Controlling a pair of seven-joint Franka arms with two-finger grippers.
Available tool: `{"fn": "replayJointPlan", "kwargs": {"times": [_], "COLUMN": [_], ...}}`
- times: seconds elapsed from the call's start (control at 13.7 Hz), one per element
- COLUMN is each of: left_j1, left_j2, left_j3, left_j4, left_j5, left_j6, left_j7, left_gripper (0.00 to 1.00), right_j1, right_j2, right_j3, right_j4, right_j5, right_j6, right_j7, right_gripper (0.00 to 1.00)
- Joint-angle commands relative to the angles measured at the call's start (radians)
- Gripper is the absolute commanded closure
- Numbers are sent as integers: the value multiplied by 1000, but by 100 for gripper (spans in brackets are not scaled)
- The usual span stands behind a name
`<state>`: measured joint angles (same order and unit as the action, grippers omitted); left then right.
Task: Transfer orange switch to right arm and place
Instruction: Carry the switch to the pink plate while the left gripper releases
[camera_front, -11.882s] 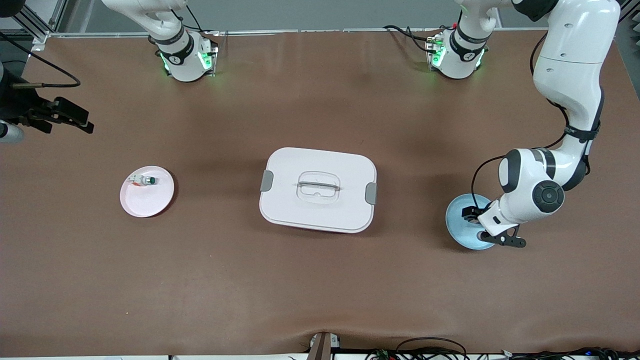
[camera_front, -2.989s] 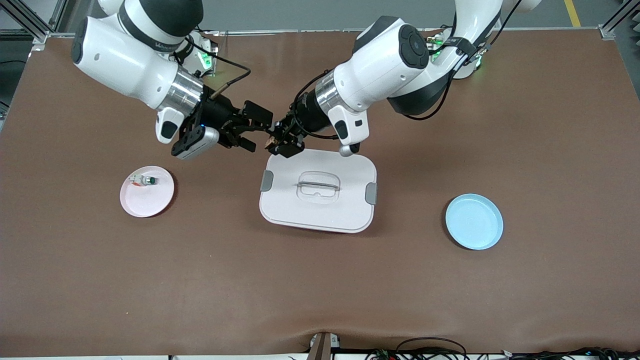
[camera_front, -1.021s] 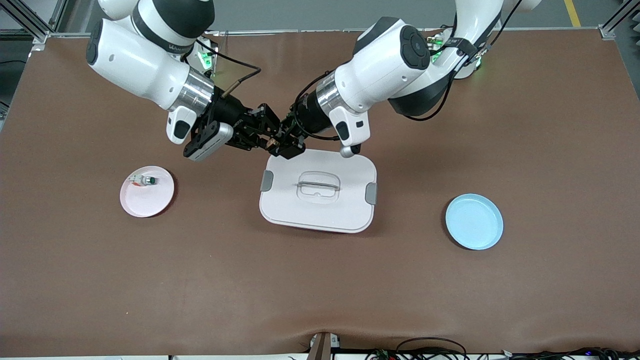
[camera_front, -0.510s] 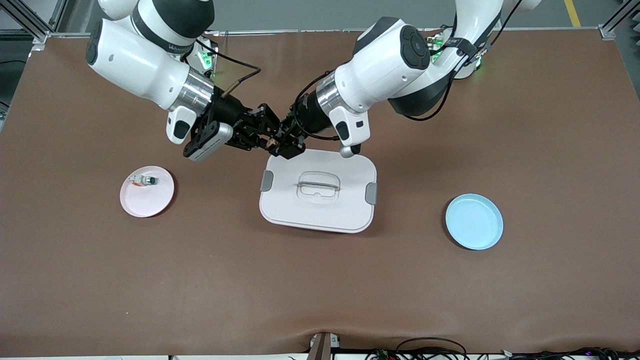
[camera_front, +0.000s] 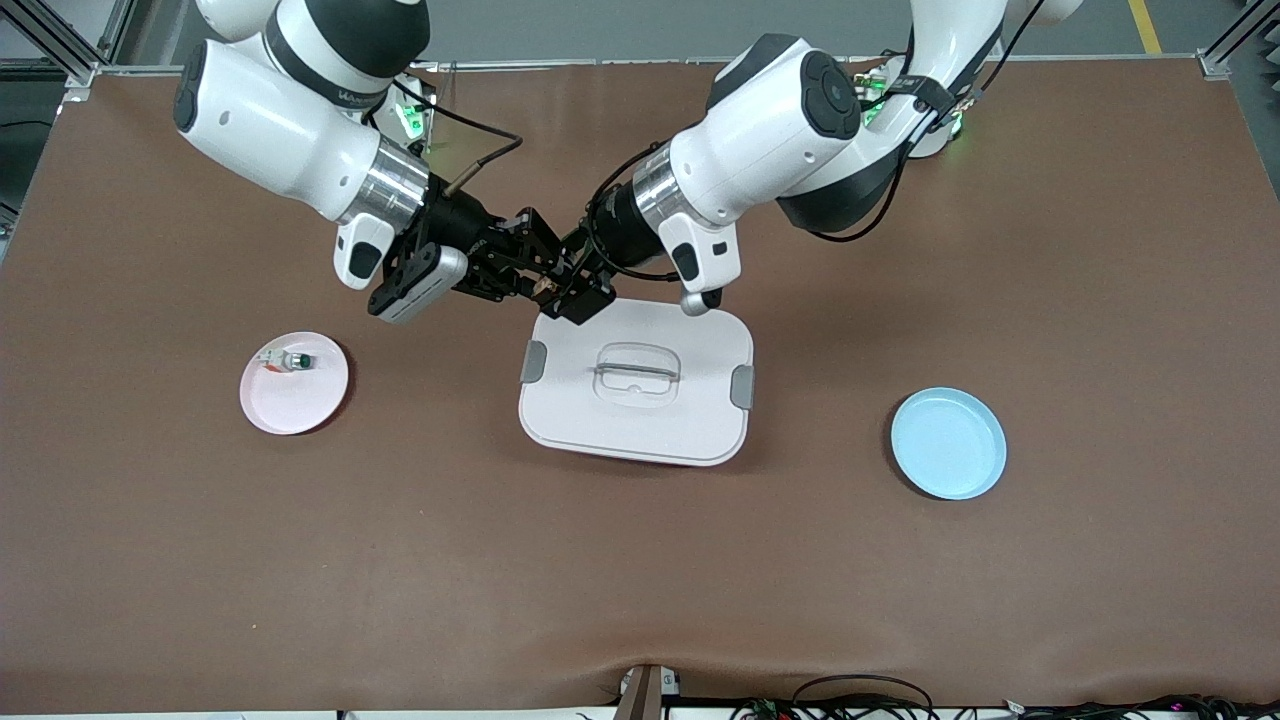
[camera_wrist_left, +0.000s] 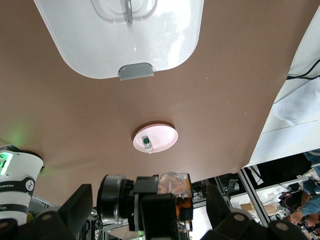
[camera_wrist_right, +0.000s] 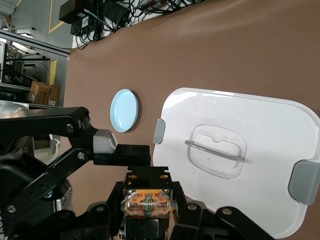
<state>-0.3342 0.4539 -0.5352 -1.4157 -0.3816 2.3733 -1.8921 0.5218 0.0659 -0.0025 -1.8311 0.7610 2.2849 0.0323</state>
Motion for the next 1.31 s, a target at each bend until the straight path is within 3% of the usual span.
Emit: {"fn": "replayJointPlan", "kwargs": {"times": [0.0,0.15,0.44,0.8,1.24], "left_j1": [1,3,6,32,119], "left_j2": [2,2,2,-29,-95], "left_j3": [-2,-2,-2,-5,-11], "left_j4": [11,11,11,-9,-20], "left_j5": [-7,-7,-7,-7,-19], "left_j6": [0,0,-2,-19,-233], "left_j7": [2,2,4,42,223], "left_gripper": [0,0,0,0,0], "right_j1": [-6,-31,-83,-161,-255], "right_j2": [8,9,14,49,67], "right_j3": [-1,-2,-2,-2,-2], "right_j4": [15,7,16,10,-23], "right_j5": [-5,-43,-279,-487,-716], "right_j6": [-10,-15,-137,-255,-275], "right_j7": [-154,-262,-293,-589,-907], "right_gripper": [100,100,100,100,100]}}
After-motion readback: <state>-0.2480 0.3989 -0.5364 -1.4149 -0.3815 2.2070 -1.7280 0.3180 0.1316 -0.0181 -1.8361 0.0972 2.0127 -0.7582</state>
